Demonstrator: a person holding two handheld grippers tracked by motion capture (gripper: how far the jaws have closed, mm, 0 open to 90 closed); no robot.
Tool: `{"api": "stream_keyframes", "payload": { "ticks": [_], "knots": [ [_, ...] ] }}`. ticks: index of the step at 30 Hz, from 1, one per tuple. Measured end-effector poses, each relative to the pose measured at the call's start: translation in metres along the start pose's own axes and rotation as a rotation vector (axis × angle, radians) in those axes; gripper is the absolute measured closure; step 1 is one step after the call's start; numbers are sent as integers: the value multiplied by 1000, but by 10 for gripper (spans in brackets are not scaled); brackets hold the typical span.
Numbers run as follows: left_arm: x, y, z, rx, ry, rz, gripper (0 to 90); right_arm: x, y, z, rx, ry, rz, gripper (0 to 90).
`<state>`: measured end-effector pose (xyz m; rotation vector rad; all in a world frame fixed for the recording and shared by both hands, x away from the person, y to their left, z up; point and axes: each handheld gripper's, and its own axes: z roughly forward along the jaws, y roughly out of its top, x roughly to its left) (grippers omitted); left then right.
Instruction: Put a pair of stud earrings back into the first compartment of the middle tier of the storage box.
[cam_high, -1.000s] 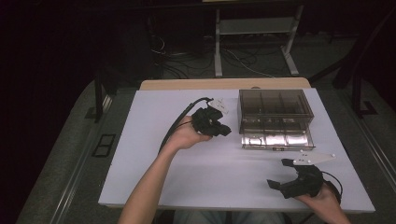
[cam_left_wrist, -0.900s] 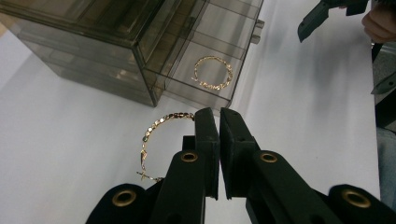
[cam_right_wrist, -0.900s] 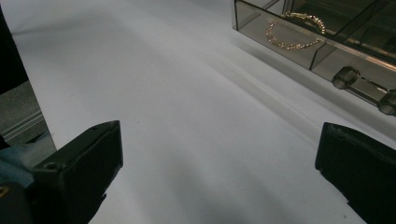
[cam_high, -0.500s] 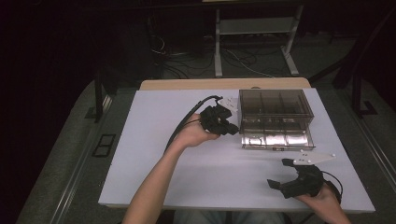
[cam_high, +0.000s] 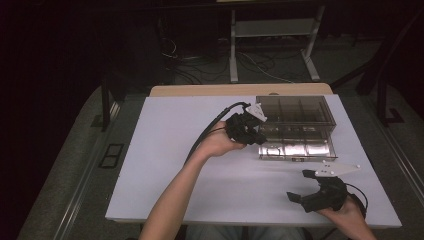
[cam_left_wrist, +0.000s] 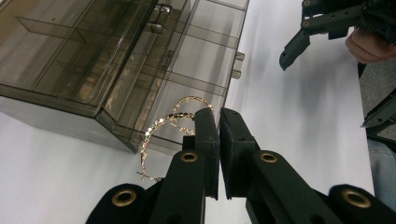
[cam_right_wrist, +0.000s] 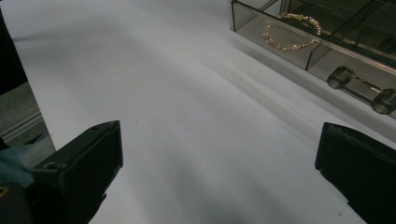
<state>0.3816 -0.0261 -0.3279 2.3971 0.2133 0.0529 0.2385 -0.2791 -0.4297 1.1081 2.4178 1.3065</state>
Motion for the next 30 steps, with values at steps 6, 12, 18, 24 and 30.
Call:
{"api": "stream_keyframes", "payload": {
  "ticks": [6,12,18,24,30],
  "knots": [
    [1,3,8,-6,-10,2,858,0,0,0,0,3,-1,2],
    [1,7,17,-10,-19,6,858,0,-1,0,-1,4,-1,2],
    [1,10,28,-13,-30,11,858,-1,-1,-1,0,3,0,2],
    [2,12,38,-10,-39,15,858,-1,-1,0,0,6,0,2],
    [3,11,45,-25,-46,8,858,0,-1,0,1,9,-2,2]
  ]
}}
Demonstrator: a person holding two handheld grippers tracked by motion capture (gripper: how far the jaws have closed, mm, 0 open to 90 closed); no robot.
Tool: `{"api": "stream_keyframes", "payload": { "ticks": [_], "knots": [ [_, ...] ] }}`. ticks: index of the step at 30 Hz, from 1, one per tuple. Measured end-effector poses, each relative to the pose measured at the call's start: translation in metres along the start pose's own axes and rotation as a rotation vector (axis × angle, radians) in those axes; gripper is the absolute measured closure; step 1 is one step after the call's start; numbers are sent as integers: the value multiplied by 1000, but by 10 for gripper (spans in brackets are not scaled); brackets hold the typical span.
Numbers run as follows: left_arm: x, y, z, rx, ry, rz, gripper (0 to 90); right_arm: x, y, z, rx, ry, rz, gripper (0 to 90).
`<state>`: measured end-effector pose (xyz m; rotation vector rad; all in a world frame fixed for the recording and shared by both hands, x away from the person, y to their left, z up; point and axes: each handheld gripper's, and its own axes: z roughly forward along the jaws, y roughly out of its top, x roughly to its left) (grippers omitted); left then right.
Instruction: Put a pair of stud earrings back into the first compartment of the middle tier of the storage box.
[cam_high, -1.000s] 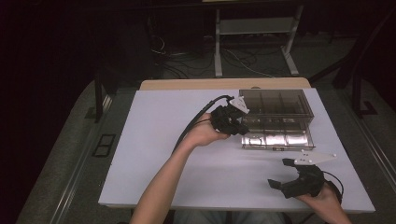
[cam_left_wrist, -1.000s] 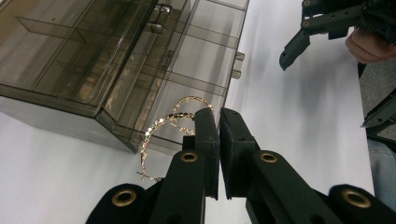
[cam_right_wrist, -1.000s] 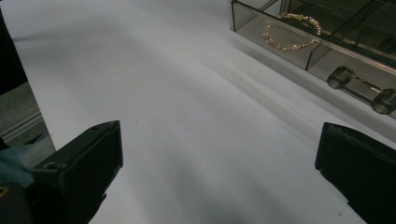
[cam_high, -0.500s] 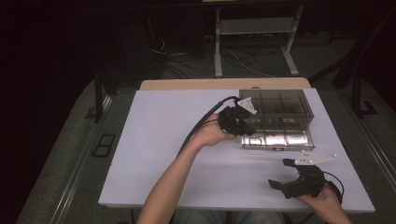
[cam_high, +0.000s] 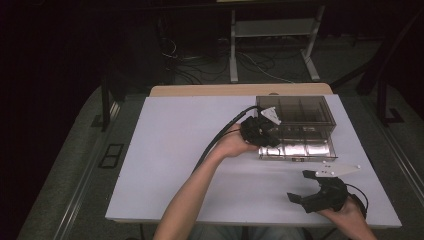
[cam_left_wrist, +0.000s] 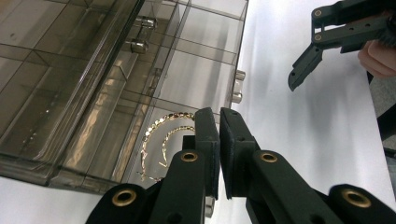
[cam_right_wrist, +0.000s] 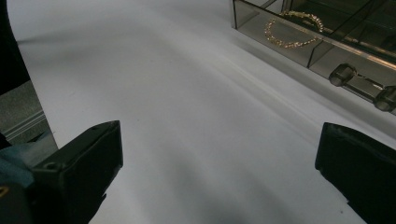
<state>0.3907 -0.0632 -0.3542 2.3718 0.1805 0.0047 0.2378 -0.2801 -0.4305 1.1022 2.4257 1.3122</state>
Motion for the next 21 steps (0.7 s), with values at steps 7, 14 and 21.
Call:
{"api": "stream_keyframes", "payload": {
  "ticks": [7,14,21],
  "knots": [
    [3,-2,11,-1,-4,-9,858,0,0,0,2,1,-1,2],
    [8,-6,20,0,-10,-24,858,0,0,1,6,1,-4,2],
    [10,-10,29,12,-14,-30,858,0,0,1,8,3,-7,2]
  ]
}}
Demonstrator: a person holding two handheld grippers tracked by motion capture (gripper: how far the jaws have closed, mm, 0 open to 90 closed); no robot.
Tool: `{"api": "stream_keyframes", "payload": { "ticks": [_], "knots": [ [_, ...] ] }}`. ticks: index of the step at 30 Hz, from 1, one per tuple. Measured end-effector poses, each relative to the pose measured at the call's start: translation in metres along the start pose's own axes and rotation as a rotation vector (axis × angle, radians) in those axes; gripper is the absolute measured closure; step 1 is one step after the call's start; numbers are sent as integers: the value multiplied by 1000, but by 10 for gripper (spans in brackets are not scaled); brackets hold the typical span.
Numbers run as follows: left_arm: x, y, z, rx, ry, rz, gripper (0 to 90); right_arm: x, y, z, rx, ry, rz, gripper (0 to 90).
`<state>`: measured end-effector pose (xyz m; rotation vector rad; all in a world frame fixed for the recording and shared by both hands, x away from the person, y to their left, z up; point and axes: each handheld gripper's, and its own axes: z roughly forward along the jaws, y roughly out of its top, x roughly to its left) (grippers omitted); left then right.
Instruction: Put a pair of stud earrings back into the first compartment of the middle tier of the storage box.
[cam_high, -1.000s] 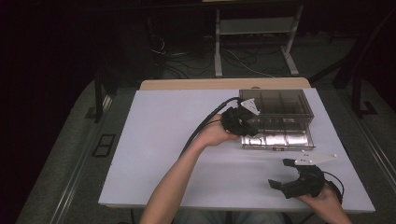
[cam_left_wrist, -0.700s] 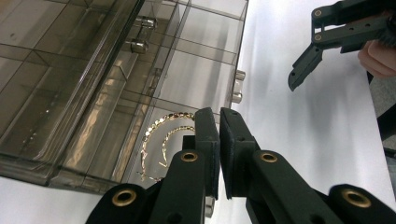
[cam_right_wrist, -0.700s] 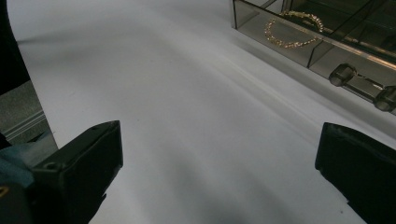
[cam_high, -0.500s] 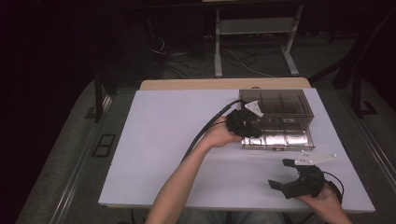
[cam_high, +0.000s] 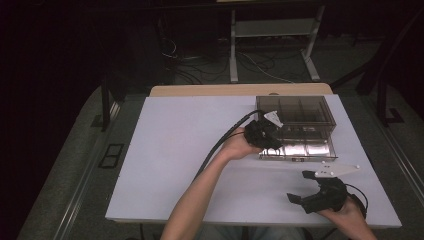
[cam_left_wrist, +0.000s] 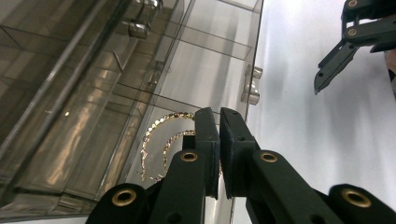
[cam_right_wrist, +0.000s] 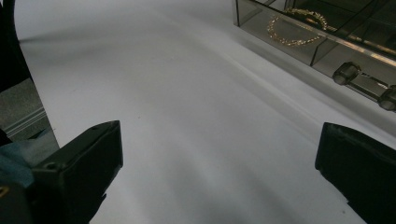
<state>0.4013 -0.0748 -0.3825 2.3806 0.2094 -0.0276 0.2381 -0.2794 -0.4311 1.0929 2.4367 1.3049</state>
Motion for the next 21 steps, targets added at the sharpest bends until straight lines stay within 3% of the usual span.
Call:
{"api": "stream_keyframes", "payload": {
  "ticks": [18,21],
  "knots": [
    [6,-9,15,18,-19,-36,850,1,0,0,7,3,0,2],
    [6,-9,13,7,-20,-48,814,0,0,0,6,3,0,2]
  ]
}}
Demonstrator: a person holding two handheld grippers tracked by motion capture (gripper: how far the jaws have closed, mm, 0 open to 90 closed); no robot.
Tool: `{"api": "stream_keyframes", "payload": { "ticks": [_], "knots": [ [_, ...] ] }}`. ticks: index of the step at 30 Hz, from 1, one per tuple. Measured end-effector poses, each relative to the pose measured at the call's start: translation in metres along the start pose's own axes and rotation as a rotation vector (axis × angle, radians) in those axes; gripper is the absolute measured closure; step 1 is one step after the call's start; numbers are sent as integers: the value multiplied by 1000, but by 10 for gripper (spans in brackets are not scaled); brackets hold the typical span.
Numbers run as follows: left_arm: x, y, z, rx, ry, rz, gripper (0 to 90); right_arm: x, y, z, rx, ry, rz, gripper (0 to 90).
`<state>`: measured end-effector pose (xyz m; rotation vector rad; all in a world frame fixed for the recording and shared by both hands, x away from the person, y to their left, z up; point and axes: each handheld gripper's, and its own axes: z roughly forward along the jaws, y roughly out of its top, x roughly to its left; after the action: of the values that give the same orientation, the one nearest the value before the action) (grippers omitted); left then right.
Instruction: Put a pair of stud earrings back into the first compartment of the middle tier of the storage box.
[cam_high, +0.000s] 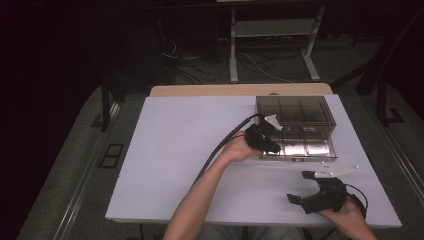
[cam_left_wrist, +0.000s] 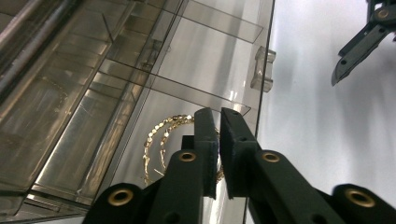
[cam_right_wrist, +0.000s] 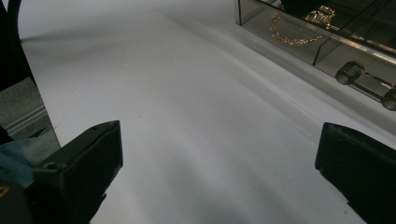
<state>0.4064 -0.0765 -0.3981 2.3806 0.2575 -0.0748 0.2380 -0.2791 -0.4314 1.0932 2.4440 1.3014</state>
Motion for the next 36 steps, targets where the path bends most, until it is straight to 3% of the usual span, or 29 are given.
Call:
{"api": "stream_keyframes", "payload": {
  "ticks": [4,7,13,18,28,36],
  "knots": [
    [-1,1,-6,-21,6,-19,761,-1,0,0,-5,-3,5,2],
    [-2,2,-12,-15,21,1,706,-1,0,0,-4,-4,1,2],
    [-6,3,-24,-39,46,-31,585,-1,0,0,-5,-2,3,2],
    [-10,1,-38,-48,54,-29,402,-1,0,0,-9,-1,6,2],
    [-10,-8,-65,-153,69,-90,158,-1,1,1,-8,-2,9,2],
    [-10,-19,-80,-173,65,-115,14,-1,1,1,-6,0,2,2]
  ]
}}
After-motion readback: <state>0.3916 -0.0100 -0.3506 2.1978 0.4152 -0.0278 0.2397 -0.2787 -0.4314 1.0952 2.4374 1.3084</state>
